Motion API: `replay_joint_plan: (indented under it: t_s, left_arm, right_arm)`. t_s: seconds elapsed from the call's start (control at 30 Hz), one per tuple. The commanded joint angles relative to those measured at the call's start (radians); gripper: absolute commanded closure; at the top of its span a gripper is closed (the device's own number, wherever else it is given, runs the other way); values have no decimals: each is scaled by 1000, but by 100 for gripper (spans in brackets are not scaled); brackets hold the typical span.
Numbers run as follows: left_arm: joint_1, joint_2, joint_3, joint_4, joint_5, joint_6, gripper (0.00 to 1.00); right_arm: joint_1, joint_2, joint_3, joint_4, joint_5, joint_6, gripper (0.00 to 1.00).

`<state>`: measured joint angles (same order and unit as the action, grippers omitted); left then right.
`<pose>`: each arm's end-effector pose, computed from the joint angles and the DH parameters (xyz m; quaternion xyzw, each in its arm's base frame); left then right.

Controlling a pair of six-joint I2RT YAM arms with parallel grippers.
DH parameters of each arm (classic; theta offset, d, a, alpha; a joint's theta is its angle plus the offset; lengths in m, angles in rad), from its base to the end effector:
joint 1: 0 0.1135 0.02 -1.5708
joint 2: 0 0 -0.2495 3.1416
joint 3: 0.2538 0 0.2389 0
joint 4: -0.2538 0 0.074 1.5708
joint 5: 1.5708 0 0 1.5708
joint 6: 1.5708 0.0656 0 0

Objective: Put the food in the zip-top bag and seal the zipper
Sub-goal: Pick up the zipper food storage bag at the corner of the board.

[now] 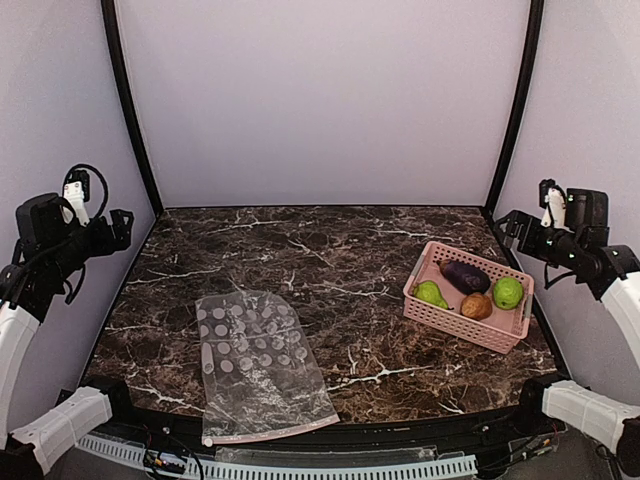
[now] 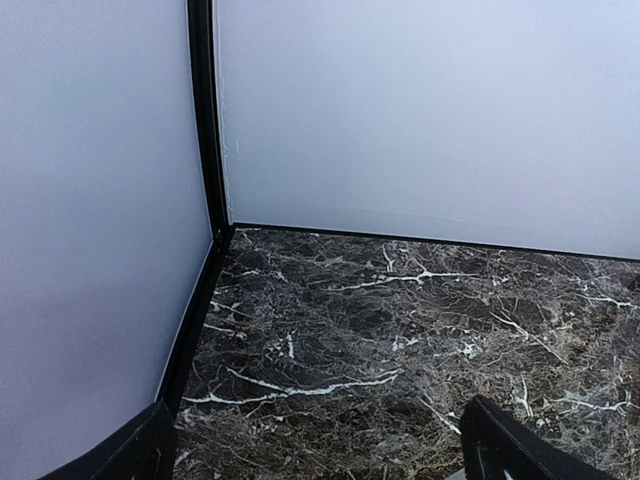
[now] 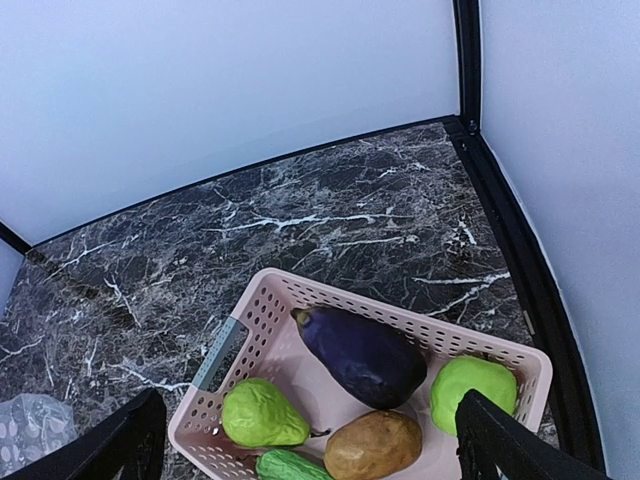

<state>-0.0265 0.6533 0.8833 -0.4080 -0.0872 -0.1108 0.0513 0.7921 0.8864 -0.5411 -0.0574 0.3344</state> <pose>0.1706 0.0012 0.3516 -0.0602 0.7646 -0.0106 0.6416 0.1947 0.0138 0.3123 0.1042 0.8395 0.1259 0.5181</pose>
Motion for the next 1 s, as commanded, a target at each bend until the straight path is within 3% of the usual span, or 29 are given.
replay_joint_plan:
  t_s: [0.0,0.2,0.43,0.67,0.97]
  left_arm:
    - [-5,-15,11,-31,58,-39,0]
    - [-6,-8,-10,-46,208,-69,0]
    - [-15,108,-122,-50,450,-256,0]
    - [-208,172,-298,88,443,-422,0]
    - [-246,65,-560,191,462,-622,0]
  right_arm:
    - [-7,-21,11,27,-49,-15,2]
    - [-7,-43,2,53,-146,-17,1]
    - [8,-21,-26,84,-345,17,1]
    - [143,44,-120,201,-379,83,1]
    - [300,84,-178,296,-349,131,1]
